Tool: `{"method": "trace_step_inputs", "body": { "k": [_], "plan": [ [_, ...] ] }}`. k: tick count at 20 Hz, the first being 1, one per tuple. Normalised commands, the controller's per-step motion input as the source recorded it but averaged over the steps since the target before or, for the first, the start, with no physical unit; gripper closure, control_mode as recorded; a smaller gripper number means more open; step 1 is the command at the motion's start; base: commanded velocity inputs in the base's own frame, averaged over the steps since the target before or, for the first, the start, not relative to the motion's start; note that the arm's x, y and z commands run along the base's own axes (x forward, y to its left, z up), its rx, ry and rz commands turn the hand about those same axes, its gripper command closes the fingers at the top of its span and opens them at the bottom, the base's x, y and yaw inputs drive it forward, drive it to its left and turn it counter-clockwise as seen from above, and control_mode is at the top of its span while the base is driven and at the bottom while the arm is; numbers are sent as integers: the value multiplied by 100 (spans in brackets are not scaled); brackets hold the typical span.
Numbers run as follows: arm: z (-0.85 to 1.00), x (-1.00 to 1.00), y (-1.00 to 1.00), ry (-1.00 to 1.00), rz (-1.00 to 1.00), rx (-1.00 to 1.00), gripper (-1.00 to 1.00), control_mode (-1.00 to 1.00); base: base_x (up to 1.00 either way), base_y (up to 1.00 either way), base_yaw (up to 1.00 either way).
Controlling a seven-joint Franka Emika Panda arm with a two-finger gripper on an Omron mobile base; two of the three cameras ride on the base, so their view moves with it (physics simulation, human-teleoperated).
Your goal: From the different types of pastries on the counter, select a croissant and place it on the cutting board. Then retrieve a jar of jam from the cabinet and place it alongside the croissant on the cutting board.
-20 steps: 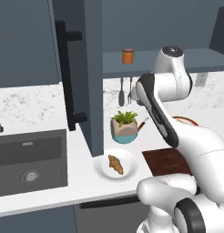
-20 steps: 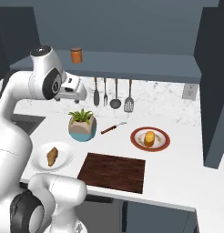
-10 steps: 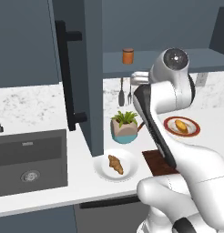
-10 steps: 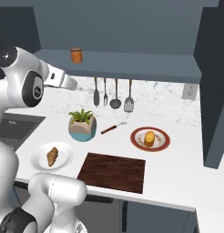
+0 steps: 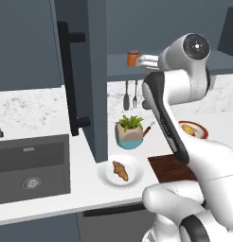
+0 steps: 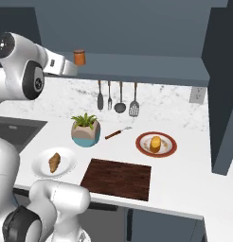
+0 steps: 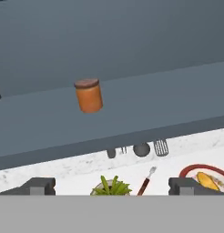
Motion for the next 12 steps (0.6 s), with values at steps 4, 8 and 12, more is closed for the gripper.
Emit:
{"method": "trace_step_inputs", "body": {
  "k": [4, 8, 12],
  "plan": [
    [32, 1, 14, 0, 19, 4, -100, -100, 0, 0, 0],
    [19, 4, 39, -1, 13, 0, -100, -100, 0, 0, 0],
    [0, 31, 26, -5, 1, -6, -100, -100, 0, 0, 0]
  ]
}}
